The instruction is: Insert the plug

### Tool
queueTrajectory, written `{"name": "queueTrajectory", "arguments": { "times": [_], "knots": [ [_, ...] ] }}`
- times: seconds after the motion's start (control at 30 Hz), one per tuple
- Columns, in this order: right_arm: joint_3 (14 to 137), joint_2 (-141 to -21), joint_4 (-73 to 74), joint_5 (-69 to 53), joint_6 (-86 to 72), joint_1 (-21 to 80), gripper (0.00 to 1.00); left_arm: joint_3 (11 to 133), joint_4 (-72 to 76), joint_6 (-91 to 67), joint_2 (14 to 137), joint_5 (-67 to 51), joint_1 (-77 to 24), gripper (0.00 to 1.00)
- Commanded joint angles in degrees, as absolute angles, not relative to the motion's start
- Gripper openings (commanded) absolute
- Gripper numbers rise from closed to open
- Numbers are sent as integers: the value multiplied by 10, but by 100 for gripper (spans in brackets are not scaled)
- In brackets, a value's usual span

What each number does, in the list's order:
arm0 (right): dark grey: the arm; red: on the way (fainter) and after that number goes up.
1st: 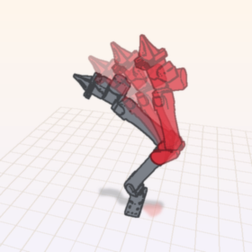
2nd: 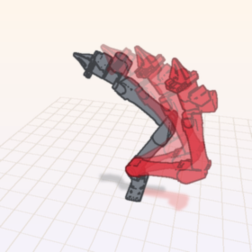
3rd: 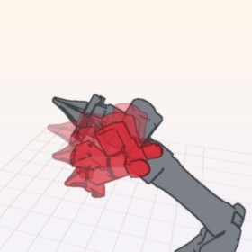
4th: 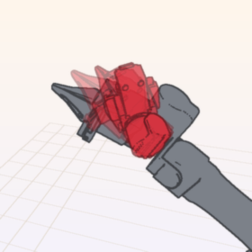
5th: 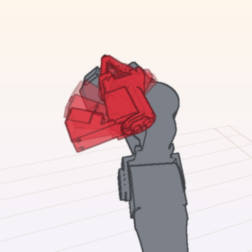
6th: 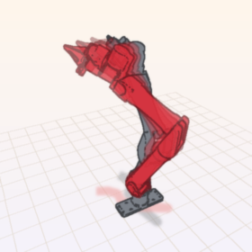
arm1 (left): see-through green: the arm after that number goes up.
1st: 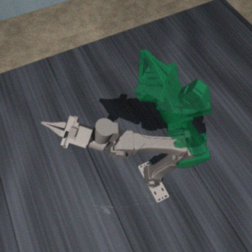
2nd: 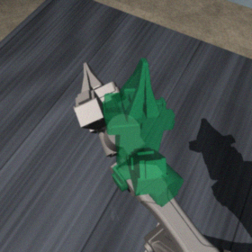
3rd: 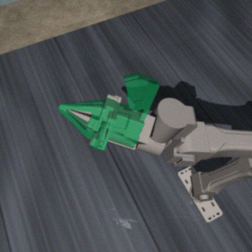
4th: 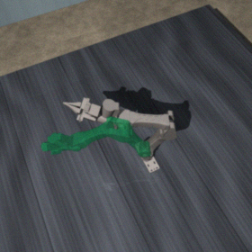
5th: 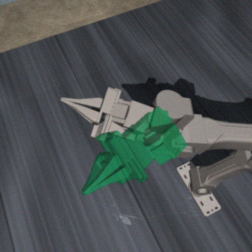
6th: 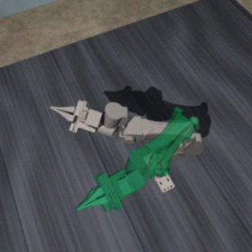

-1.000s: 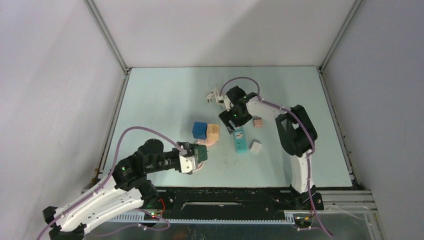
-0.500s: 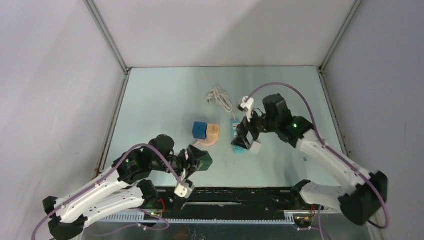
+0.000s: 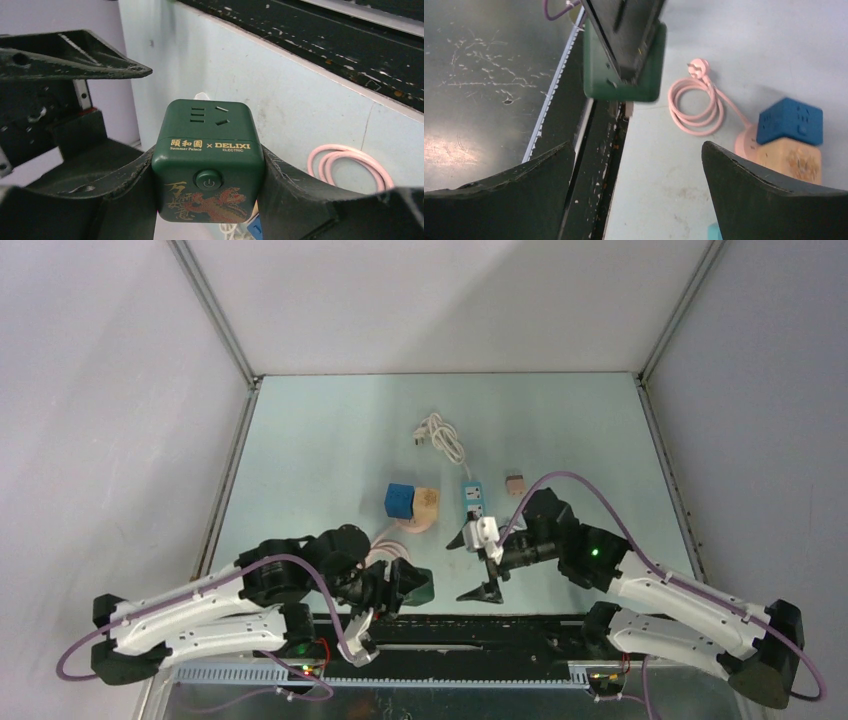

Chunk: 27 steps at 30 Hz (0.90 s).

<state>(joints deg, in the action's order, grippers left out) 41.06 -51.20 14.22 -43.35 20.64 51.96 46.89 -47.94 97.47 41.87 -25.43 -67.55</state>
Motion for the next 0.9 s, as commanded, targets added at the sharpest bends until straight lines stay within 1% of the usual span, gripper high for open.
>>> {"name": "queueTrajectory", "arguments": {
  "times": [0.0, 0.13, 0.27, 0.43, 0.53, 0.67, 0.73, 0.77, 0.8, 0.83, 0.87],
  "knots": [
    [417, -522, 67, -378, 243, 590, 100, 513, -497, 1005, 445, -210, -713, 0],
    [417, -526, 32, -319, 240, 649, 100, 514, -493, 1002, 456, -201, -724, 0],
    [421, -549, 7, -280, 232, 683, 100, 507, -467, 992, 455, -197, -733, 0],
    [443, -596, 7, -266, 205, 690, 100, 511, -458, 990, 459, -178, -746, 0],
    [456, -619, -19, -256, 186, 691, 99, 511, -453, 989, 461, -172, -752, 0],
    [465, -632, -37, -234, 160, 692, 93, 509, -454, 987, 464, -162, -755, 0],
    [467, -633, -44, -227, 147, 691, 86, 507, -452, 984, 465, -160, -756, 0],
    [467, -634, -47, -228, 143, 691, 80, 507, -451, 981, 464, -159, -756, 0],
    [467, -634, -48, -235, 143, 691, 70, 505, -448, 977, 463, -159, -756, 0],
    [467, -635, -50, -243, 142, 691, 50, 505, -446, 974, 463, -157, -756, 0],
    [467, -636, -50, -251, 143, 691, 18, 503, -445, 971, 464, -155, -756, 0]
  ]
}}
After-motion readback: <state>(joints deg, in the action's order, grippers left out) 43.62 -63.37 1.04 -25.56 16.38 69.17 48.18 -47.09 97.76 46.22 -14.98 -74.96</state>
